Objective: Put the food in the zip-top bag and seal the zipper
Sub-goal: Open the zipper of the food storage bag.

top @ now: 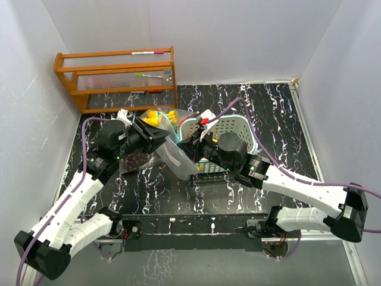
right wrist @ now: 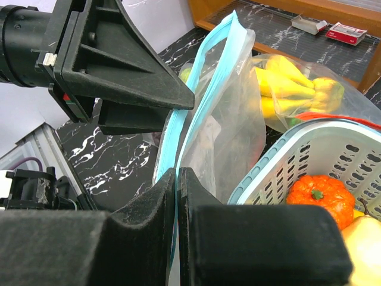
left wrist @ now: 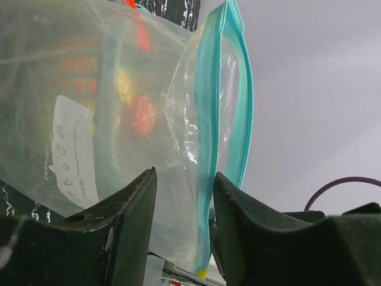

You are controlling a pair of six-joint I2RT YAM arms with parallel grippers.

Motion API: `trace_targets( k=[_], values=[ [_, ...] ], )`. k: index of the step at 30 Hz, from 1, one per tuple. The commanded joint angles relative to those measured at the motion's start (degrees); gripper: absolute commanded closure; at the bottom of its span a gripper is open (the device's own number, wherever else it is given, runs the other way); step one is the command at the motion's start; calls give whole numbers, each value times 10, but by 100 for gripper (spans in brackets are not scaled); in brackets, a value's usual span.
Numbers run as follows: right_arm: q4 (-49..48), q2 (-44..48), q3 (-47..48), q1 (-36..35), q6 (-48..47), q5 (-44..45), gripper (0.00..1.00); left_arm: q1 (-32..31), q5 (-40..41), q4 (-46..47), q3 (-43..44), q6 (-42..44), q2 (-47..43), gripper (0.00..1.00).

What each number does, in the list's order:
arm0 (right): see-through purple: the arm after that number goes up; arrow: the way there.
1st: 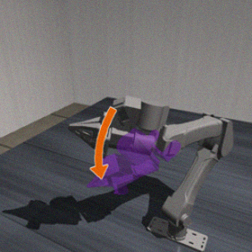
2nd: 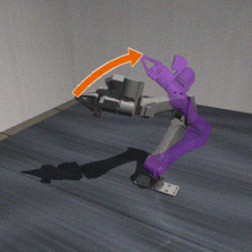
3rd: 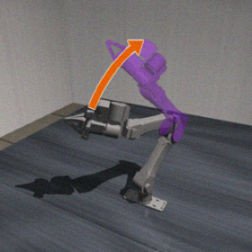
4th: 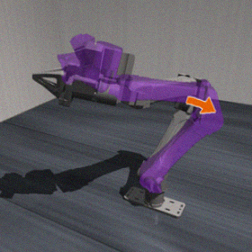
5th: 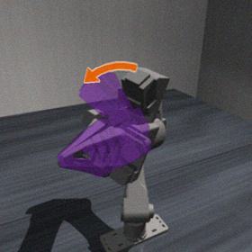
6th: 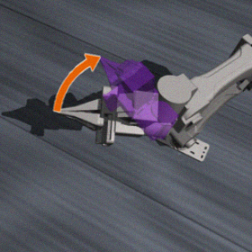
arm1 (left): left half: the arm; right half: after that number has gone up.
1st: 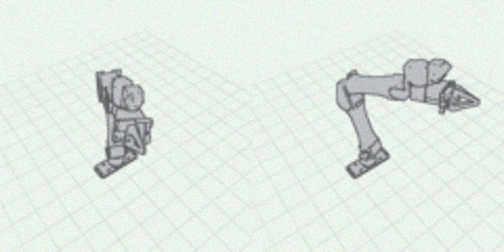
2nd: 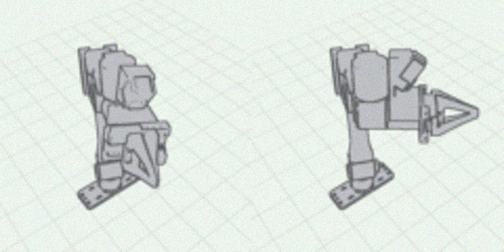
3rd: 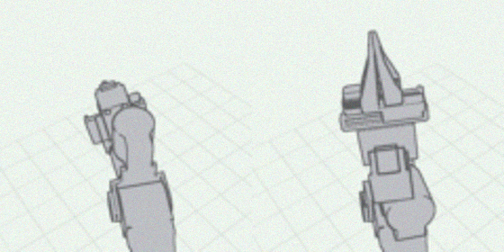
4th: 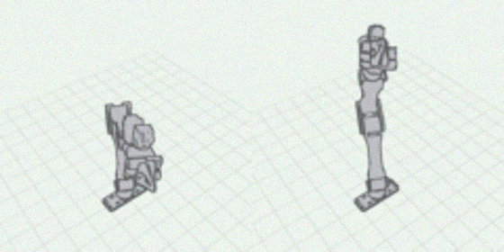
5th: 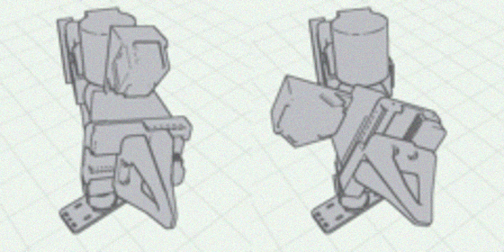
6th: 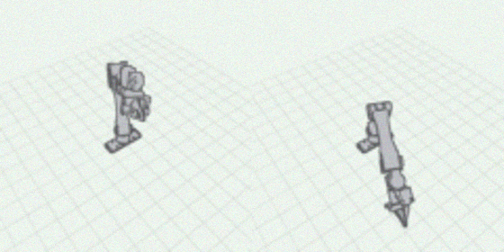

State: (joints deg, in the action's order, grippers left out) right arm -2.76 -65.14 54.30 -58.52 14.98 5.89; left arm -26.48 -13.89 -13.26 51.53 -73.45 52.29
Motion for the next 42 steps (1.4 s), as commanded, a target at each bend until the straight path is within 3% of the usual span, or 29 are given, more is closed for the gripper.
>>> trace_targets(
  k=[1,6,13,23,29,42],
  values=[
    [-21,12,20,-6,-14,-5,92,-2,9,11,-6,23,2,59],
    [-20,13,19,-11,-21,-16,92,-2,13,5,14,57,24,65],
    [-16,15,19,-18,-30,-21,92,-3,12,-4,22,95,44,91],
    [-8,17,13,-19,-25,13,92,-3,9,-39,66,155,52,100],
    [24,37,1,-19,-7,136,92,-3,10,-226,194,319,85,100],
    [144,-5,-6,-19,108,368,92,-3,35,-485,317,471,46,100]
  ],
)
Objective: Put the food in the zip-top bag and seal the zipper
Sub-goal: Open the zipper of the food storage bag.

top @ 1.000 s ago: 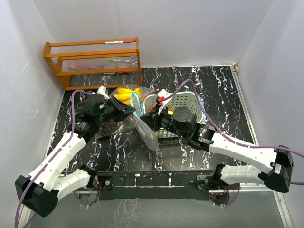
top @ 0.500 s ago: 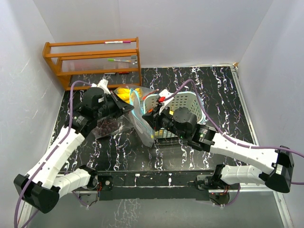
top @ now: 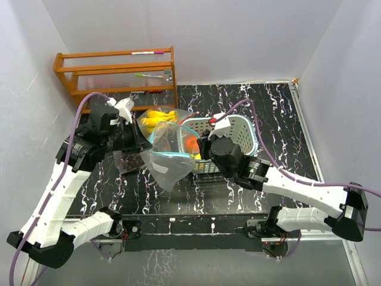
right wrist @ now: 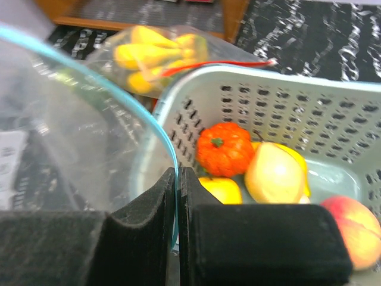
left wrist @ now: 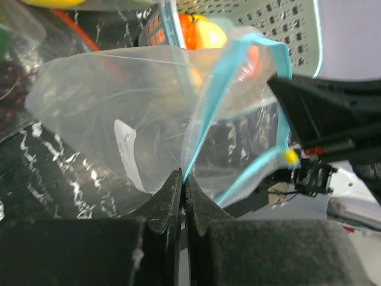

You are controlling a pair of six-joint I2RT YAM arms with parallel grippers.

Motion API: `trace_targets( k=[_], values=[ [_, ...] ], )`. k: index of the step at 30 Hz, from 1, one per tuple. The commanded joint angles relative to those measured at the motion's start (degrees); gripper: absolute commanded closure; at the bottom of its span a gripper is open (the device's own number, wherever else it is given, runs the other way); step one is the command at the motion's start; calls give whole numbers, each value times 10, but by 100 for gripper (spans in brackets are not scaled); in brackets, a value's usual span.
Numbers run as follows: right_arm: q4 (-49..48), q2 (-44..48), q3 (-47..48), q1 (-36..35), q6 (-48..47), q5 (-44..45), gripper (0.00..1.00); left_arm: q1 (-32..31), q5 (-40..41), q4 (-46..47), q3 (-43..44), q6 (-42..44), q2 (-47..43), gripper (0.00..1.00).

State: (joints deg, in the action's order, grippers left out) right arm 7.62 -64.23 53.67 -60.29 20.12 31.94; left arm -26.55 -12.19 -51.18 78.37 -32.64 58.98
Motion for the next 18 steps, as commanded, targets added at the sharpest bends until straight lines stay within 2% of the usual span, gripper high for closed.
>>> trace_targets(
  k=[1,6,12,15,18],
  values=[
    [54,-22,2,-1,70,120,92,-4,30,-117,58,67,-22,100],
    [103,-46,8,0,117,151,92,-5,81,-138,68,74,-40,100],
    [120,-52,10,1,128,136,91,-6,176,-162,94,86,-50,100],
    [55,-29,6,1,62,37,80,-5,172,-147,82,90,-50,100],
    [-3,-3,6,1,7,-100,61,-6,161,-118,59,89,-48,100]
  ],
)
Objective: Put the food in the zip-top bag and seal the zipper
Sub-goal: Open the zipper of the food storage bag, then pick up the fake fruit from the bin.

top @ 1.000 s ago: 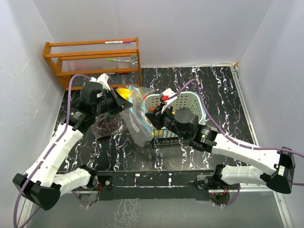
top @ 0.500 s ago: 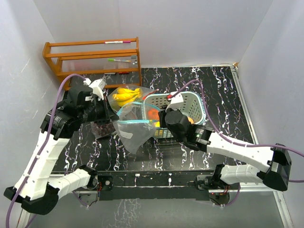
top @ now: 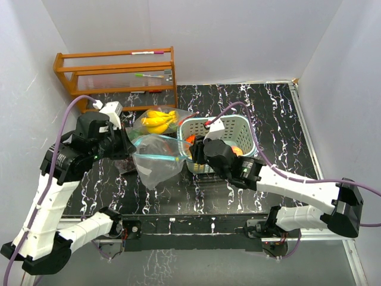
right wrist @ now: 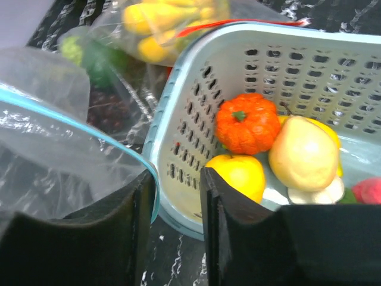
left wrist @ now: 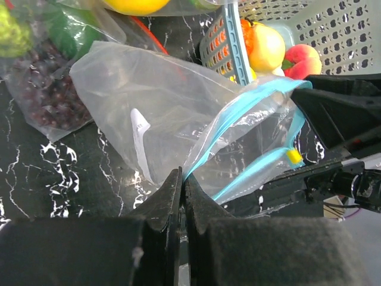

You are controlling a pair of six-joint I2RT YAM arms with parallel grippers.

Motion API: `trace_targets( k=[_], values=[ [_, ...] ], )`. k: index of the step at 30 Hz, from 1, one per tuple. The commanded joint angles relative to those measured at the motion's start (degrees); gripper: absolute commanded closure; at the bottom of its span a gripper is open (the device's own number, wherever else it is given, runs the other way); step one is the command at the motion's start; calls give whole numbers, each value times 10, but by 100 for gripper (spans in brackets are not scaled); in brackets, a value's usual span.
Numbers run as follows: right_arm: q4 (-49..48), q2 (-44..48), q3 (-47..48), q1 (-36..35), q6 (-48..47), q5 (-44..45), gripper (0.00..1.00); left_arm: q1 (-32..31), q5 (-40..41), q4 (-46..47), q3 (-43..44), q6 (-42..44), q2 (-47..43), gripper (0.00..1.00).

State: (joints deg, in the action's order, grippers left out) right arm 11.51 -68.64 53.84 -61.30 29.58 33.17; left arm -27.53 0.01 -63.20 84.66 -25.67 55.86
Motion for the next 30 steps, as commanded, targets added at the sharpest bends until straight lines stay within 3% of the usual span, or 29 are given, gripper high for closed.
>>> trace_targets(
  k=[1,7,10,13,17,20,24,30],
  values=[
    [-44,47,11,11,-94,-138,55,4,41,10,-9,19,-16,100],
    [9,84,47,11,-107,-186,34,4,79,33,-23,32,-5,100],
    [40,111,51,11,-87,-139,15,4,73,47,-25,36,3,100],
    [96,114,70,11,-63,-68,3,4,79,51,-16,42,8,100],
    [190,74,113,33,-23,-8,2,4,105,35,10,51,11,100],
    [261,3,149,104,-2,-59,2,4,111,34,19,55,5,100],
    [250,-72,142,197,-7,-153,2,4,97,49,11,55,-4,100],
    [229,-153,160,216,-16,-175,2,4,62,81,-6,56,-12,100]
  ],
)
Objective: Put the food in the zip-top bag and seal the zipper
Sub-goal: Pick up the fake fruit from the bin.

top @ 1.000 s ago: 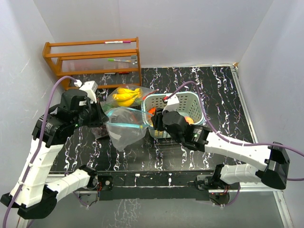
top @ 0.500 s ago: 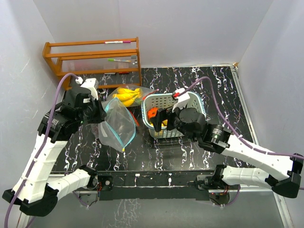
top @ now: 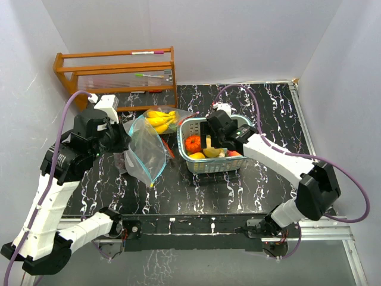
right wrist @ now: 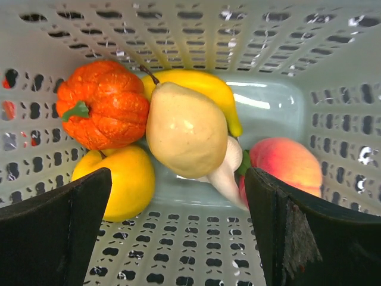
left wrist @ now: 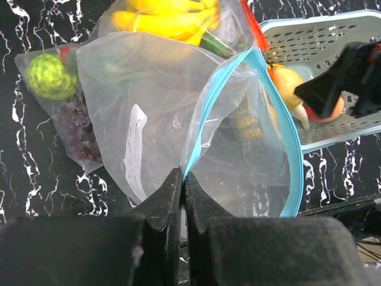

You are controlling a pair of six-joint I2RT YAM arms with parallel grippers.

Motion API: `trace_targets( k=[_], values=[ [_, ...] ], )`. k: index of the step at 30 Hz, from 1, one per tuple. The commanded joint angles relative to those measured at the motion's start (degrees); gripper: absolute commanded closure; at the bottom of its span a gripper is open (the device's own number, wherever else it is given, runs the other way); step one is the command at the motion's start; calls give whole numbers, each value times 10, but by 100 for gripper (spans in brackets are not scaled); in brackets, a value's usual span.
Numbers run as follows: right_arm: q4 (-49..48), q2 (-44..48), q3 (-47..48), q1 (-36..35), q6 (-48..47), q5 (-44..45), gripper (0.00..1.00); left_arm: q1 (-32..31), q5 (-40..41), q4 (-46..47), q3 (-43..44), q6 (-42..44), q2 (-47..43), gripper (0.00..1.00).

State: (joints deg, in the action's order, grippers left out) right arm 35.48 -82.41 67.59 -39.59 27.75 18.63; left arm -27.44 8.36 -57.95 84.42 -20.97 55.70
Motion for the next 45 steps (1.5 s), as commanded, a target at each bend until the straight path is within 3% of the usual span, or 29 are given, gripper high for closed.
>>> trace_targets(
  k=[1,5,22,24,28,32,40,45],
  values=[
    [-13,-26,24,-1,3,-38,2,3,-23,35,-10,9,-12,100],
    [-49,-56,4,0,10,-62,2,3,-44,58,-42,10,-17,100],
    [-68,-154,-39,4,43,33,3,3,-70,82,-65,14,-18,100],
    [-75,-151,-49,4,40,31,12,3,-72,84,-66,14,-17,100],
    [-97,-122,-63,4,27,18,43,3,-71,88,-72,11,-16,100],
    [-82,-75,-47,4,23,11,57,4,-71,90,-71,9,-10,100],
    [-46,69,-4,4,-11,-34,62,4,-73,103,-78,5,8,100],
    [-67,171,6,4,-63,-145,62,3,-76,121,-94,-3,20,100]
  ],
)
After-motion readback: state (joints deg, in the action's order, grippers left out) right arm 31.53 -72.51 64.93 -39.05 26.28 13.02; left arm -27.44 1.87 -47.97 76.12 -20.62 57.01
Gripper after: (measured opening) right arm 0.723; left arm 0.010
